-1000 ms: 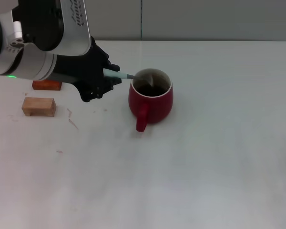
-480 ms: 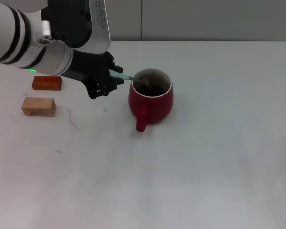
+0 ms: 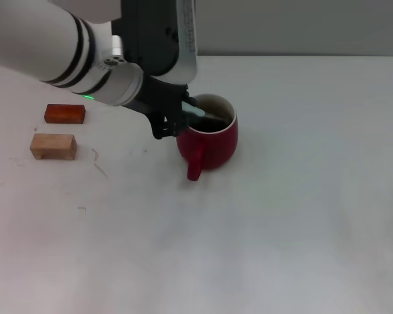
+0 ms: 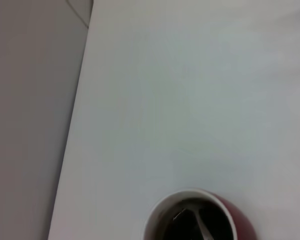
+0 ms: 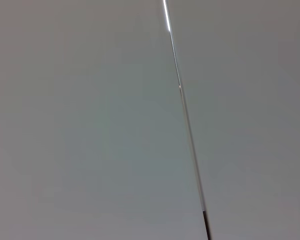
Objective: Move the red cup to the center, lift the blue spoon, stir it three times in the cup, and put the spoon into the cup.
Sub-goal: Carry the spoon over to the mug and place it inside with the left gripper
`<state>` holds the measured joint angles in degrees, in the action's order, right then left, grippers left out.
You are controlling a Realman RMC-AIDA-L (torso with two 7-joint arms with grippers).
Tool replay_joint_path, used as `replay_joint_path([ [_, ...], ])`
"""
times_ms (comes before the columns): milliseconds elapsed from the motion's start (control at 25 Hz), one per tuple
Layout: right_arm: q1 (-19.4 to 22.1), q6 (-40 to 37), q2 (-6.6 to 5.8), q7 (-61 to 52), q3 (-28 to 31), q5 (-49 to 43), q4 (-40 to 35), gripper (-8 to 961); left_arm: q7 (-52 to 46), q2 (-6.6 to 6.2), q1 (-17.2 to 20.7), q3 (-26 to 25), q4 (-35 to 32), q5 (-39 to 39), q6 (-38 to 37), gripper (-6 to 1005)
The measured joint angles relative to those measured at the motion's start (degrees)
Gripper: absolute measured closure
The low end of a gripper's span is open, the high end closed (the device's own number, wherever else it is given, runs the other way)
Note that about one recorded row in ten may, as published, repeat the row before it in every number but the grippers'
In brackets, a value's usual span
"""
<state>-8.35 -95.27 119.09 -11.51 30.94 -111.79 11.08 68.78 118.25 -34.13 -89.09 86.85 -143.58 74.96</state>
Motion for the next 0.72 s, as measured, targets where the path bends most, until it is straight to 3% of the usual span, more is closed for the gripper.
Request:
replay_joint_path([
  [280, 0.38, 0.05, 0.00, 0.00, 0.00, 0.00, -0.14, 285, -1.49, 0.03, 0.72, 3.96, 2.49, -0.04, 0.64, 828],
  [720, 0.53, 0.45, 0.07, 0.00, -0.10, 0.00, -0.19, 285, -1.41, -0.23, 2.81, 0.39, 2.80, -3.57, 1.97, 828],
])
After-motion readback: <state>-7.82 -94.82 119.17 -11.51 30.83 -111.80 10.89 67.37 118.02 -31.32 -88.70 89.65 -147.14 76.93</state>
